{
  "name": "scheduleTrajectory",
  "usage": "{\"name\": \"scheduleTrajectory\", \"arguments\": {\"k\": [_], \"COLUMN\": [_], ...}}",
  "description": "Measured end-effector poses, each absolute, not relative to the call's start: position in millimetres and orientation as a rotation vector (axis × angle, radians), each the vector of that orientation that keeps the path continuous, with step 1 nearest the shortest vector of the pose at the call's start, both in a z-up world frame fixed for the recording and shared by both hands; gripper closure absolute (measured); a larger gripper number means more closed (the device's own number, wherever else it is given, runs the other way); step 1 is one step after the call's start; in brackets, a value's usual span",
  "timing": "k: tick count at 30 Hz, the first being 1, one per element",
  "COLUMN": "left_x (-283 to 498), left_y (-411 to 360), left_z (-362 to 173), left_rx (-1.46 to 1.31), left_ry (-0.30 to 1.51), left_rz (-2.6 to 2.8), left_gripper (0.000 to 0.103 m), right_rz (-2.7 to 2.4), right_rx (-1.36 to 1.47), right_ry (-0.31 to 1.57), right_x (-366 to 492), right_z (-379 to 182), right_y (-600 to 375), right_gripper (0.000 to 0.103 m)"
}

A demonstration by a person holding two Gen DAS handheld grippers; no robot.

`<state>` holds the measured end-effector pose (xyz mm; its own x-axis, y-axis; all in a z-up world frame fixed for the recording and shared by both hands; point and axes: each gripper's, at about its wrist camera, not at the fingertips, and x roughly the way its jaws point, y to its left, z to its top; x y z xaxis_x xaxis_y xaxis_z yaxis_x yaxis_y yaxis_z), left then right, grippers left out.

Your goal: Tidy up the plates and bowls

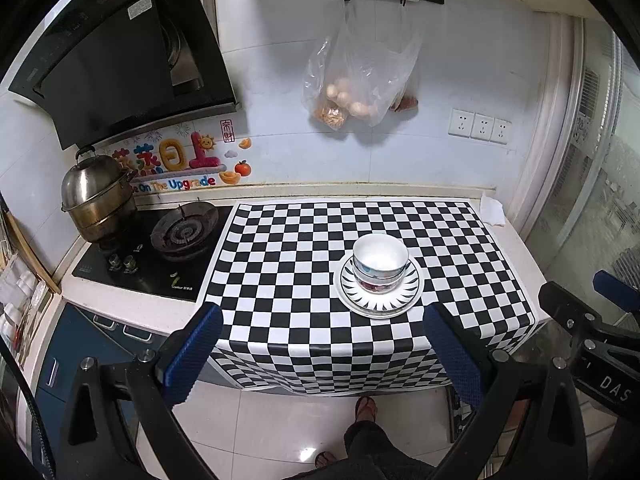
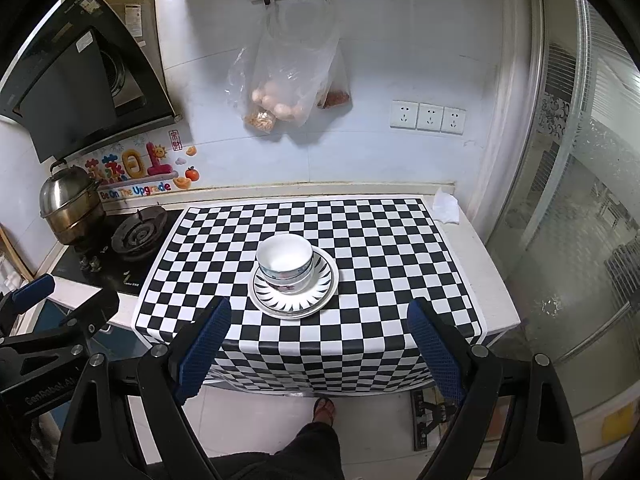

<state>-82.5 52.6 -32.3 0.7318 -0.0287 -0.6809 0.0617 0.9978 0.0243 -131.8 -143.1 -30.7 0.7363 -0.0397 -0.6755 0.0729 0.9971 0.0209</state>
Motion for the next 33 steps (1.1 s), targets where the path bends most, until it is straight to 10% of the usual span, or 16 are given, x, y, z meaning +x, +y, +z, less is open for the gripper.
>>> {"name": "scheduleTrajectory", "arguments": {"k": [33], "left_x": [-93.3], "left_y": [25.6], "left_z": [-27.0], "left_rx": [0.050], "left_ry": [0.734], "left_rz": [-0.029], "left_gripper": [0.001], "right_rz": [-0.049], "right_rx": [0.051], "right_ry": [0.741], "right_x": [-139.2], "right_z": [-29.3], "right_y": [-170.0], "right_gripper": [0.011]}}
